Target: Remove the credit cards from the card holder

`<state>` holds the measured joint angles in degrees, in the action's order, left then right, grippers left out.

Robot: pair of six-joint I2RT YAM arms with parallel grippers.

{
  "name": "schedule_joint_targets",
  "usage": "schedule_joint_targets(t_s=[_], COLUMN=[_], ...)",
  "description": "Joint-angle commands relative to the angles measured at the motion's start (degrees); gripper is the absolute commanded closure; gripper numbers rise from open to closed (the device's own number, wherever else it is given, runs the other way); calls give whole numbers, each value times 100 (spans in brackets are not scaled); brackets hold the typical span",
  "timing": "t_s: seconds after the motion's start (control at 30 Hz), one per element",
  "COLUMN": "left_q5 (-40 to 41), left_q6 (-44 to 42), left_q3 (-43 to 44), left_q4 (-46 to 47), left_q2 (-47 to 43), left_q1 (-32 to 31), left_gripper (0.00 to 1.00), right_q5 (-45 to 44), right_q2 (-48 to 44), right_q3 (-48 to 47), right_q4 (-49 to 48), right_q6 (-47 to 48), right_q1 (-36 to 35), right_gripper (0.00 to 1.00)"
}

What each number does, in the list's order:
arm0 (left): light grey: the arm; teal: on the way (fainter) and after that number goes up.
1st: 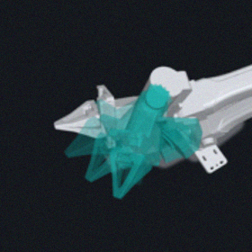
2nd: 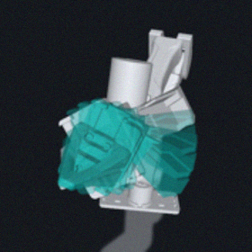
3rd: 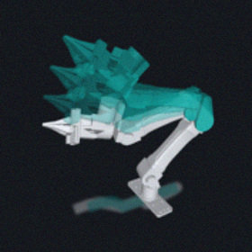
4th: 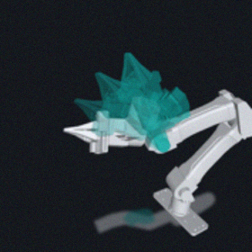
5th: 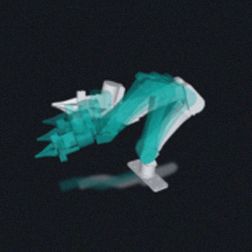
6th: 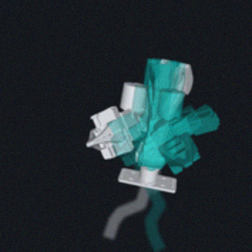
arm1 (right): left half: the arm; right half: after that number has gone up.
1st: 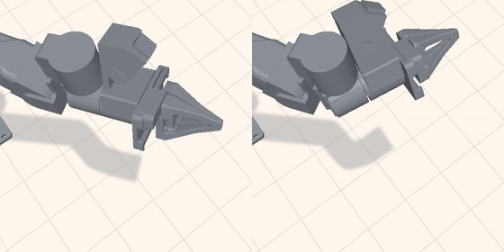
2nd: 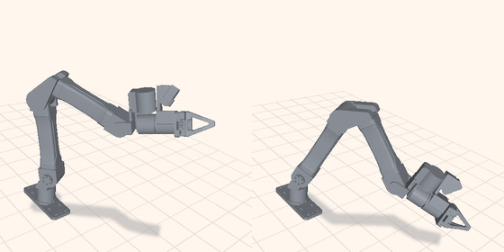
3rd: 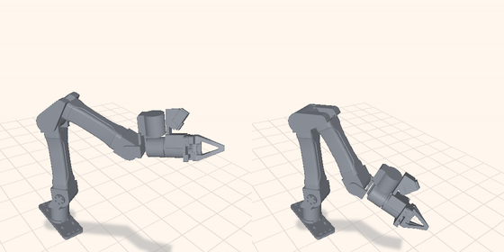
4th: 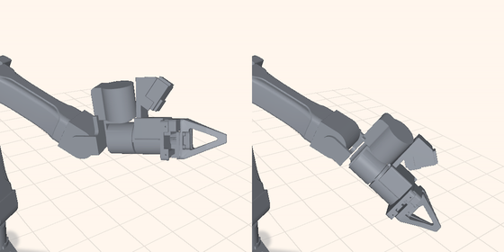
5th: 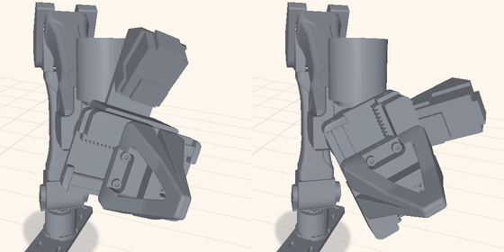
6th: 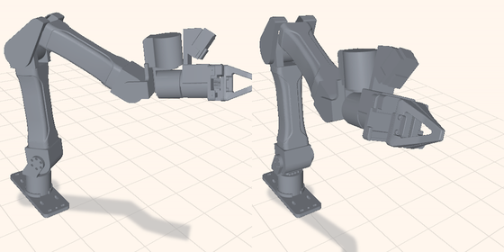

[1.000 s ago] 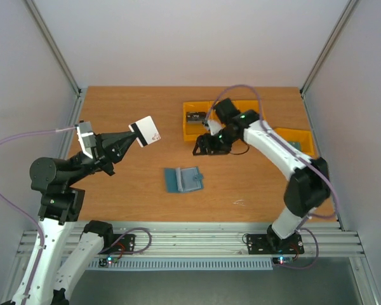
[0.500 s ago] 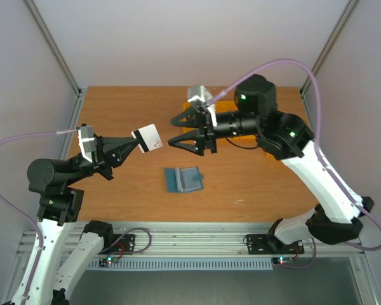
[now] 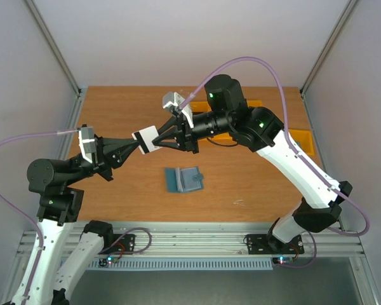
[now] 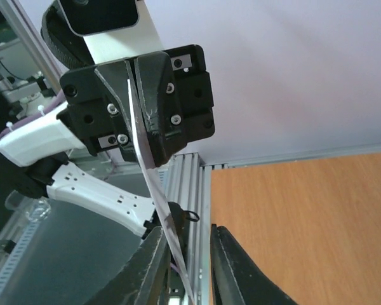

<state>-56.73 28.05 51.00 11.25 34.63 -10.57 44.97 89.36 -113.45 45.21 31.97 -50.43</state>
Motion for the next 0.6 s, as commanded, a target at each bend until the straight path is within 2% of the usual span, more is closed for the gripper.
schedule_joint_targets(t_s=[0.0, 0.17, 0.3, 0.4, 0.47, 0.5, 0.57], left_q5=[-103, -100, -101, -58, 42, 143, 412], left_q6=[-11, -19, -27, -116, -174, -204, -264], left_q3=[73, 42, 38, 46, 43, 31, -12], left_q4=[291, 295, 263, 182, 97, 32, -137], left_q2=[-50, -51, -40, -32, -40, -43, -59], left_q1=[11, 11, 11, 11, 11, 11, 11], left_gripper=[100, 100, 100, 100, 98, 87, 44], right_q5=[17, 42, 344, 569, 356, 128, -452], right_q2=[-167, -217, -165, -87, -148, -204, -323], right_q3=[-143, -183, -259, -384, -383, -347, -261], right_q4=[-20, 57, 53, 152, 207, 222, 304], right_q6=[90, 141, 21, -28, 38, 91, 319], right_q1=[-33, -39, -38, -37, -38, -43, -40], right_gripper=[84, 85, 99, 99, 99, 99, 99])
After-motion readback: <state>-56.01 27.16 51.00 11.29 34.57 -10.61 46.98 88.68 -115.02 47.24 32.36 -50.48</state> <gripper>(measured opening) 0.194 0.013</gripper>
